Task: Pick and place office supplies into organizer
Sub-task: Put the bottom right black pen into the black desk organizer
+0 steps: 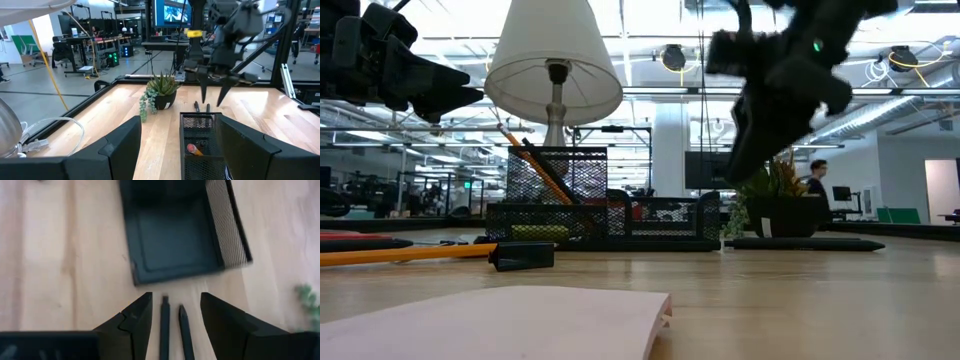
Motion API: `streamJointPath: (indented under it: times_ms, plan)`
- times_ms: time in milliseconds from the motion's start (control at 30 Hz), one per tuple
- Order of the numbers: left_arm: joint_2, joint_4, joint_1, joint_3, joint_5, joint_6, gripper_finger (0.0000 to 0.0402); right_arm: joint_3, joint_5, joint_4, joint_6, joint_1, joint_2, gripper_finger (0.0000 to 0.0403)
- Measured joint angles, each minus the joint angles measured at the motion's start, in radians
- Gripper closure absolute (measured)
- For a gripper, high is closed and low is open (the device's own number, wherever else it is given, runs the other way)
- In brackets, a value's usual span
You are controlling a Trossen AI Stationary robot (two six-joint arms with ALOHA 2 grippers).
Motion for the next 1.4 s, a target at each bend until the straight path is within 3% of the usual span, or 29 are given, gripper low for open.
streamJointPath:
  times_ms: [267,833,1000,1400]
  plan:
    - [0.0,0.0,0.0,0.0,0.0,0.0,0.0146,-0.108,-0.002,0.099,0.036,-0.015,0.001,0.0243]
    - [0.0,0.0,0.0,0.0,0.0,0.0,0.0146,-0.194,-0.03,0.239,0.106,-0.001,0.0,0.0243]
    - [0.0,0.0,0.0,0.0,0.0,0.0,0.0146,-0.228,-0.106,0.316,0.1,0.0,0.0,0.0243]
    - [0.0,0.0,0.0,0.0,0.0,0.0,0.0146,-0.24,-0.075,0.342,0.077,0.0,0.0,0.0243]
